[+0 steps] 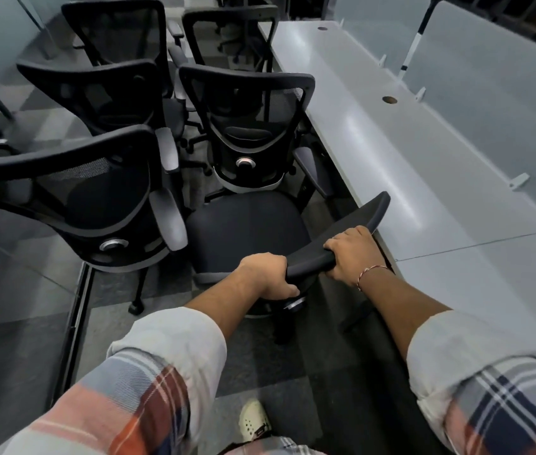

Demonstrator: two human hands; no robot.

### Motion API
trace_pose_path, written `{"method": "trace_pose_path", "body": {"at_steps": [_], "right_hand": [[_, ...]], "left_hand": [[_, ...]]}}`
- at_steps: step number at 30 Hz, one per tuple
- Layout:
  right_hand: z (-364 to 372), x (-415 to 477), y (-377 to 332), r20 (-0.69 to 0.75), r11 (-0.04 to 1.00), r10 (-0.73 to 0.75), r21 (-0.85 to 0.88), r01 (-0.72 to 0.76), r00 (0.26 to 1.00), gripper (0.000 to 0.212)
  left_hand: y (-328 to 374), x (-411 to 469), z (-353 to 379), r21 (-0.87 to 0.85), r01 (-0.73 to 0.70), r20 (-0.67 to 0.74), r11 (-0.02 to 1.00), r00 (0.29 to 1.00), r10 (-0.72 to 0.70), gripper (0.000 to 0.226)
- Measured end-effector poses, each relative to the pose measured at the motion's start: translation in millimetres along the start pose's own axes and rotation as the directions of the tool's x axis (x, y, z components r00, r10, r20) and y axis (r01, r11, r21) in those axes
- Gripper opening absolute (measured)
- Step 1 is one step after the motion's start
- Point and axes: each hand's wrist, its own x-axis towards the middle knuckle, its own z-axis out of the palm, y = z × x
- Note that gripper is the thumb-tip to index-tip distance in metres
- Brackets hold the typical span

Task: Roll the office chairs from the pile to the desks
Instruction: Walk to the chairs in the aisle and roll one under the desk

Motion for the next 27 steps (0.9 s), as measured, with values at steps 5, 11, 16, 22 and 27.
{"method": "trace_pose_path", "body": {"at_steps": [5, 11, 16, 22, 27], "right_hand": [[-4.3, -20.0, -20.8, 0.026, 1.000, 0.016, 0.001, -0.016, 1.000, 0.045], [-2.3, -62.7, -51.9, -0.007, 0.997, 0.069, 0.026, -0.069, 0.998, 0.039], [-4.0, -97.8, -79.1, 0.007, 0.990, 0.123, 0.070, -0.123, 0.992, 0.036], [2.1, -135.6, -108.8, -0.004, 0.978, 0.191, 0.088, -0.190, 0.981, 0.034], [2.8, -159.3, -132.1, 0.015, 0.965, 0.237, 0.110, -0.237, 0.971, 0.033]], "left_hand": [[0.5, -15.5, 2.5, 0.089, -0.010, 0.022, 0.996, 1.000, 0.008, 0.043], [0.5, -47.0, 27.7, 0.165, -0.033, -0.066, 0.986, 0.997, 0.044, 0.039], [-8.7, -81.4, 55.4, 0.174, -0.012, -0.202, 0.985, 0.978, 0.047, 0.039], [-17.8, -116.3, 69.5, 0.286, -0.044, -0.234, 0.957, 0.966, 0.114, 0.034], [-24.6, -134.0, 77.7, 0.385, -0.115, -0.209, 0.916, 0.955, 0.208, 0.036]]}}
